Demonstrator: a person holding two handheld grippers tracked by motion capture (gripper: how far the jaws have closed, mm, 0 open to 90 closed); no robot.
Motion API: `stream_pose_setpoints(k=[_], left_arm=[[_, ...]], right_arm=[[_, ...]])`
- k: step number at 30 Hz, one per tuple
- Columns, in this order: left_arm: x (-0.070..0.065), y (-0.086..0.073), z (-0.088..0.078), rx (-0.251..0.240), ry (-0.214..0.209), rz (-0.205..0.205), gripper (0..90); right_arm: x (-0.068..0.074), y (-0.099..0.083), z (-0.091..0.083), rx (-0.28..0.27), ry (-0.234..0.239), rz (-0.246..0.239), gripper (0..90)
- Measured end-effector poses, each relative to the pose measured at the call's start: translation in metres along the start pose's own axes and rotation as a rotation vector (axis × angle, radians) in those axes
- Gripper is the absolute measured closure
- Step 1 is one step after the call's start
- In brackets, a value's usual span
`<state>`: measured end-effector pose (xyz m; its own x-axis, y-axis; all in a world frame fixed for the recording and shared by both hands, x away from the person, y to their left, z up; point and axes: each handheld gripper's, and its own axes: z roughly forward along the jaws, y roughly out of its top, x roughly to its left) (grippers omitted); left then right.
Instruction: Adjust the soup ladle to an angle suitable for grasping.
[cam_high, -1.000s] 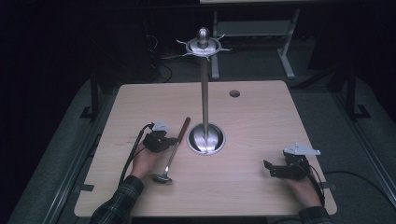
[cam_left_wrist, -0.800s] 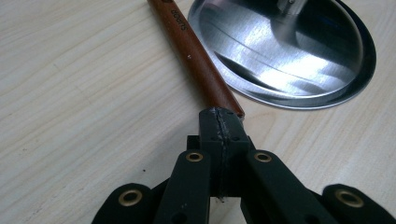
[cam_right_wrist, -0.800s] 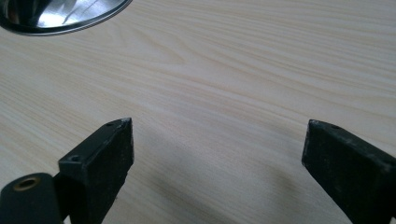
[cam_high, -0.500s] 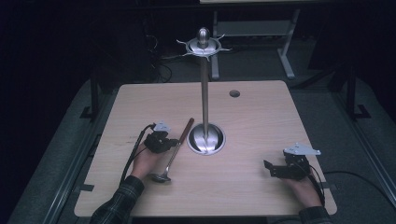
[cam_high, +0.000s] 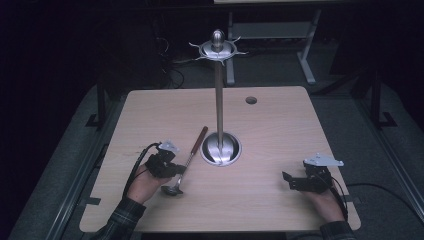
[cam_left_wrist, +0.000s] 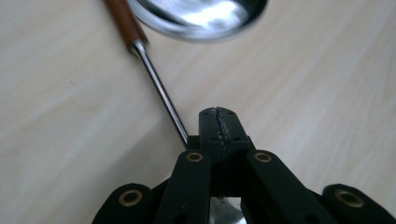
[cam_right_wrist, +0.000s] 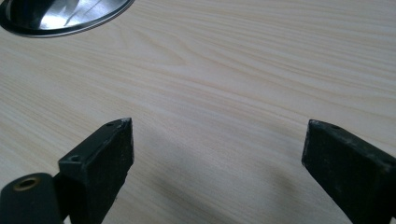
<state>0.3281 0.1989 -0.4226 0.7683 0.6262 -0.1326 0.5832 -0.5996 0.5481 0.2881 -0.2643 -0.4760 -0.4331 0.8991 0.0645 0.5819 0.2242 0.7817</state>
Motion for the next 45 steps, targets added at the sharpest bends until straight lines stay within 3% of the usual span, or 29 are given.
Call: stream_pose_setpoints(k=[4,6,8,11,12,15,20,26,28,37,39,41,45], left_arm=[[-0.004,-0.002,0.007,0.058,-0.009,0.002,89.8],[-0.005,-0.002,0.011,0.056,-0.006,-0.014,89.8],[-0.003,-0.003,0.014,0.091,-0.003,-0.002,89.8],[-0.004,-0.003,0.017,0.088,-0.001,-0.023,89.9],[-0.002,-0.003,0.017,0.109,0.003,-0.002,89.8],[-0.003,-0.003,0.019,0.108,0.004,-0.014,89.8],[-0.004,-0.003,0.023,0.146,0.021,0.012,89.8],[-0.001,-0.004,0.022,0.143,0.045,0.01,89.9],[-0.001,-0.004,0.022,0.131,0.048,-0.015,89.9],[0.013,-0.008,0.013,0.128,0.068,-0.029,89.9],[0.017,-0.01,0.011,0.119,0.084,-0.052,89.9],[0.019,-0.01,0.009,0.127,0.091,-0.04,89.9],[0.027,-0.013,0.004,0.119,0.121,-0.057,89.9]], right_arm=[[0.0,0.0,0.0,-0.001,0.001,0.002,8.5],[0.0,0.0,0.0,-0.001,0.001,0.001,8.5],[0.0,0.0,0.0,-0.001,0.001,0.002,8.5],[0.0,0.0,0.0,0.0,0.001,0.0,8.5],[0.0,0.0,0.0,0.001,0.001,-0.001,8.5],[0.0,0.0,0.0,0.0,0.0,-0.007,8.5],[0.0,0.0,0.001,0.001,0.0,-0.005,8.5],[0.0,0.0,0.0,-0.001,0.001,0.0,8.5],[0.0,0.0,0.0,0.0,0.002,0.0,8.5],[0.0,0.0,0.0,-0.001,0.001,0.001,8.5],[-0.001,0.0,0.0,-0.002,0.0,0.0,8.5],[-0.001,0.0,0.0,-0.002,0.0,0.0,8.5],[0.0,0.0,0.0,-0.002,0.0,0.0,8.5]])
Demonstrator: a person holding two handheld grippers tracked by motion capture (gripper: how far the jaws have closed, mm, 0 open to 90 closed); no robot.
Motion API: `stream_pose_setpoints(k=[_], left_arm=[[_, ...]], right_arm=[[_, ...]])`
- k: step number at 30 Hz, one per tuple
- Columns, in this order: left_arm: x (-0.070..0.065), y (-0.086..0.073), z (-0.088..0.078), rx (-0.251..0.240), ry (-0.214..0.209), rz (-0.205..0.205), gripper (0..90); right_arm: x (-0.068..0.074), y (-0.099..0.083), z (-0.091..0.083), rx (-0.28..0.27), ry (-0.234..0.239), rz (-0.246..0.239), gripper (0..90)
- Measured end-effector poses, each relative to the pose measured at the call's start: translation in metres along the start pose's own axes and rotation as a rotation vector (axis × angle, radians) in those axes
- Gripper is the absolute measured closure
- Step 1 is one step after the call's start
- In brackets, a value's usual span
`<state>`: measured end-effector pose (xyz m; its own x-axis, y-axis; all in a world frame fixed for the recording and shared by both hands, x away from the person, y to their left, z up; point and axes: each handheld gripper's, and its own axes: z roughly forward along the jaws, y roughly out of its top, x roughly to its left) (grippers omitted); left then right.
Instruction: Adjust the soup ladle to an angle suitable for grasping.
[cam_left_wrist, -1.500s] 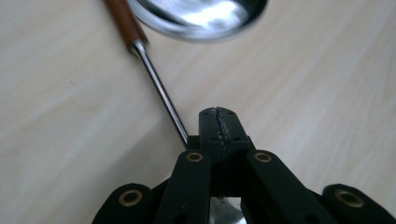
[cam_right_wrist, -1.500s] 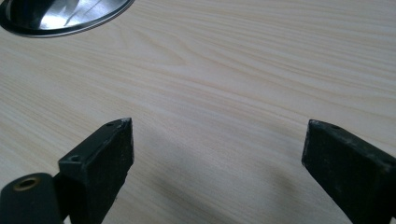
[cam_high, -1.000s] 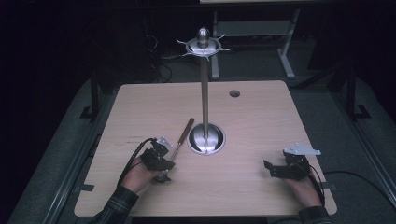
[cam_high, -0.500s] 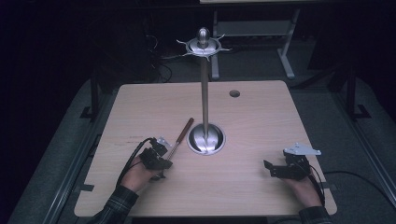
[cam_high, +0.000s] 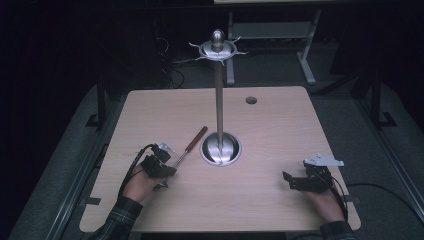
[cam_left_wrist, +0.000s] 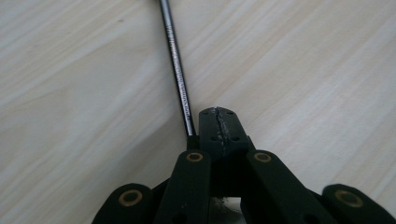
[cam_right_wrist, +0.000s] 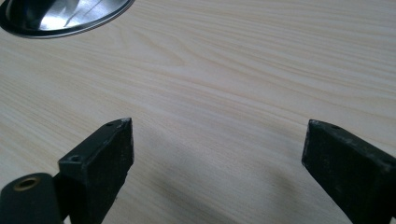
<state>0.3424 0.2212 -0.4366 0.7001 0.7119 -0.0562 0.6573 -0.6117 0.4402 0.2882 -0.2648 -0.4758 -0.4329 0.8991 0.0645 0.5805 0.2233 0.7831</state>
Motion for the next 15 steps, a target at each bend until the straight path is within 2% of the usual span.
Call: stream_pose_setpoints(k=[7,15], left_arm=[[0.013,-0.006,-0.003,-0.023,0.051,-0.047,89.9],[0.023,-0.01,-0.008,-0.029,0.082,-0.064,89.9]], right_arm=[[0.0,0.0,0.0,0.002,0.0,0.0,8.5],[0.0,0.0,0.0,0.002,0.0,-0.001,8.5]])
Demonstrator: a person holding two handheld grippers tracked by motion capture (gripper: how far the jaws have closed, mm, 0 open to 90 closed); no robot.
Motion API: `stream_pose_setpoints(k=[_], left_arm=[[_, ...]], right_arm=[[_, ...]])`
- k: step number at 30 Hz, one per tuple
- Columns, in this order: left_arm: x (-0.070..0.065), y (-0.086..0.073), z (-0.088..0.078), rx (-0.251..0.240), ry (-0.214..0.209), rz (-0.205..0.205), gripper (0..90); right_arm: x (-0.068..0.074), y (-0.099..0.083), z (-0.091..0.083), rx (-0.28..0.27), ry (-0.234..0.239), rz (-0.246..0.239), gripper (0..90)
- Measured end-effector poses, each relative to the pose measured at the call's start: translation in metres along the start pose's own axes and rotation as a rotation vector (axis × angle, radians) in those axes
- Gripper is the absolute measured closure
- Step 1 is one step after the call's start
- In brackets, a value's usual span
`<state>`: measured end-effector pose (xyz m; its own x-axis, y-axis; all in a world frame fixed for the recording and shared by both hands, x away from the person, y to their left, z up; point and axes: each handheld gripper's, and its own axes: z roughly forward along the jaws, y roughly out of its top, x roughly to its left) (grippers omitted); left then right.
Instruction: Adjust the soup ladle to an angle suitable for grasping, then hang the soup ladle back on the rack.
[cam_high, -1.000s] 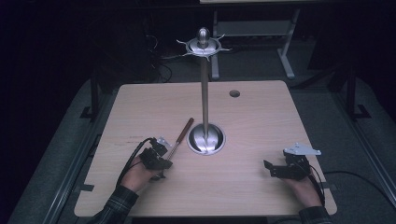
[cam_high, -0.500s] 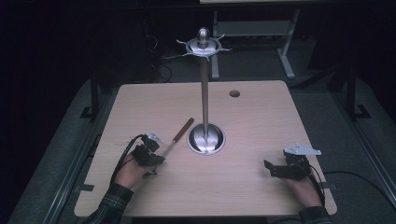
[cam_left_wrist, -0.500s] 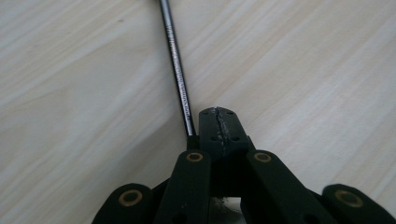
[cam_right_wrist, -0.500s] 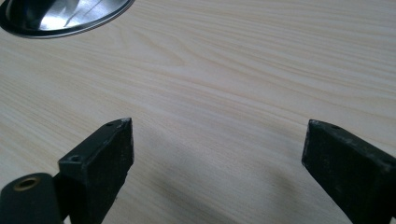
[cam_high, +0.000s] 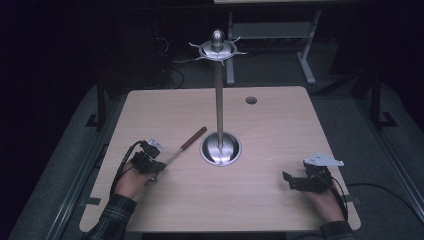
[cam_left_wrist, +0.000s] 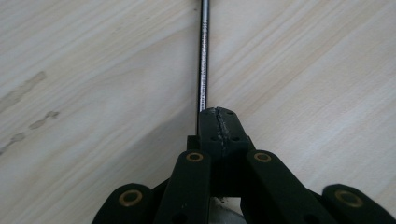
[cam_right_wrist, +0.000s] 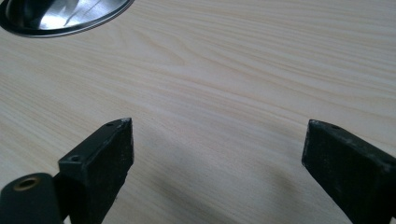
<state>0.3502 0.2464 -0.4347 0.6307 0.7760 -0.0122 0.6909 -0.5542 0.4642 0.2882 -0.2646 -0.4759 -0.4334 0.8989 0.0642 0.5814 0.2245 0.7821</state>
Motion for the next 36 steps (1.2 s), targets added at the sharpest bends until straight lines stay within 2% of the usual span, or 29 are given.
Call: stream_pose_setpoints(k=[10,16,21,26,31,35,36], left_arm=[[0.005,-0.002,-0.002,-0.005,0.013,-0.008,89.9],[0.005,0.001,-0.005,-0.027,-0.01,-0.016,89.9],[0.005,0.006,-0.009,-0.049,-0.044,-0.011,89.8],[0.006,0.016,-0.011,-0.065,-0.06,0.008,89.6],[0.008,0.026,-0.011,-0.057,-0.08,0.039,84.6],[0.01,0.034,-0.011,-0.068,-0.089,0.041,77.2],[0.012,0.038,-0.011,-0.064,-0.092,0.055,76.0]], right_arm=[[0.0,0.0,0.0,0.0,0.0,0.001,8.5],[0.0,0.0,0.0,-0.001,0.002,0.0,8.5],[0.0,0.0,0.001,0.001,0.001,-0.002,8.5],[0.0,0.0,0.001,-0.001,0.002,-0.008,8.5],[0.001,0.0,0.001,0.001,0.003,-0.005,8.5],[0.001,0.0,0.0,-0.001,0.001,-0.004,8.5],[0.001,0.0,0.0,0.001,0.001,-0.003,8.5]])
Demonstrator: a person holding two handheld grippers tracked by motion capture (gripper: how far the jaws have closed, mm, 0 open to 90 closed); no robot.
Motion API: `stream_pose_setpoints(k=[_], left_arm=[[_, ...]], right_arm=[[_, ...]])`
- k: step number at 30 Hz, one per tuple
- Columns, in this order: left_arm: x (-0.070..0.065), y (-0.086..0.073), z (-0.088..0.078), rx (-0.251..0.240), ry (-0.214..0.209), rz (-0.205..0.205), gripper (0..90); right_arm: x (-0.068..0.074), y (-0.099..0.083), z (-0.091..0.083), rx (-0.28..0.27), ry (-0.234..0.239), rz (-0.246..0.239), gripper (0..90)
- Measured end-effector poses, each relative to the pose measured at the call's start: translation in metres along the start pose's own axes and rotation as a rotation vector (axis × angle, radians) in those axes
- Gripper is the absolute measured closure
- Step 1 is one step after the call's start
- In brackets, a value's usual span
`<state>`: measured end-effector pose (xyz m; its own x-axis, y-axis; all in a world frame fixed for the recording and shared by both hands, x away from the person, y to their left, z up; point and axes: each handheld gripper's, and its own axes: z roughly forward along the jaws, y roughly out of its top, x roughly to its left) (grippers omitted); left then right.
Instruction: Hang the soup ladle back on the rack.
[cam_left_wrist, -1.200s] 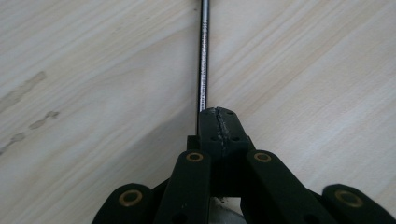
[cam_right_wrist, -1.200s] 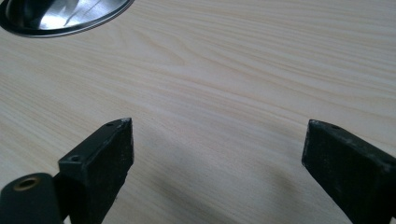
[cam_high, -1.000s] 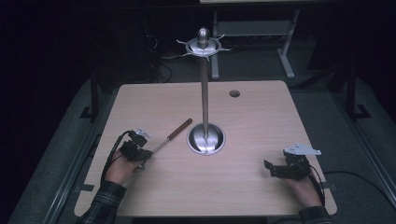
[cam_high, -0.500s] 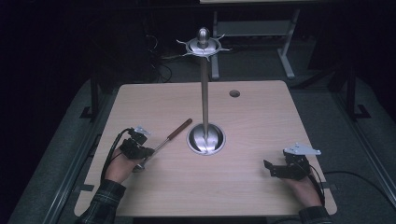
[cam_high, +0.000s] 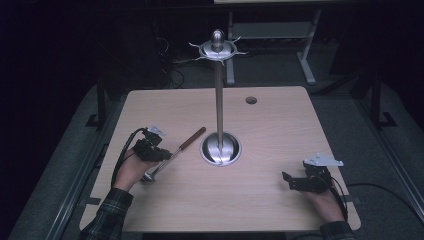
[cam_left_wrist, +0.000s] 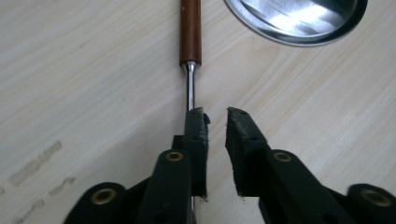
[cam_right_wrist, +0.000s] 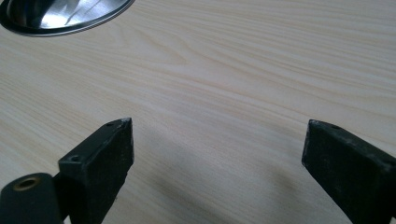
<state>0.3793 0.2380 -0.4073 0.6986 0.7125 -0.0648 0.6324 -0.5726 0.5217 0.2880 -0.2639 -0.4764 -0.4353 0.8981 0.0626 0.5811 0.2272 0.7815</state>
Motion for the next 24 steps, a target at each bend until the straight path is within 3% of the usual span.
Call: stream_pose_setpoints(k=[1,8,10,16,20,24], left_arm=[[0.0,0.002,0.0,-0.007,-0.002,-0.009,73.9],[0.005,0.02,0.003,-0.005,-0.023,0.037,64.9],[0.006,0.027,0.006,0.006,-0.024,0.064,63.3],[0.009,0.042,0.013,0.017,-0.026,0.094,61.7],[0.01,0.053,0.023,0.055,-0.028,0.108,61.5],[0.01,0.06,0.034,0.095,-0.024,0.094,62.0]], right_arm=[[0.0,0.0,0.0,-0.001,0.0,0.002,8.5],[0.0,0.0,0.001,0.002,0.002,0.005,8.5],[0.0,0.0,0.001,0.003,0.003,0.004,8.5],[-0.001,-0.001,0.0,-0.002,0.004,0.008,8.5],[0.0,-0.001,0.0,0.001,0.005,0.007,8.5],[0.0,0.0,-0.001,-0.005,0.008,0.005,8.5]])
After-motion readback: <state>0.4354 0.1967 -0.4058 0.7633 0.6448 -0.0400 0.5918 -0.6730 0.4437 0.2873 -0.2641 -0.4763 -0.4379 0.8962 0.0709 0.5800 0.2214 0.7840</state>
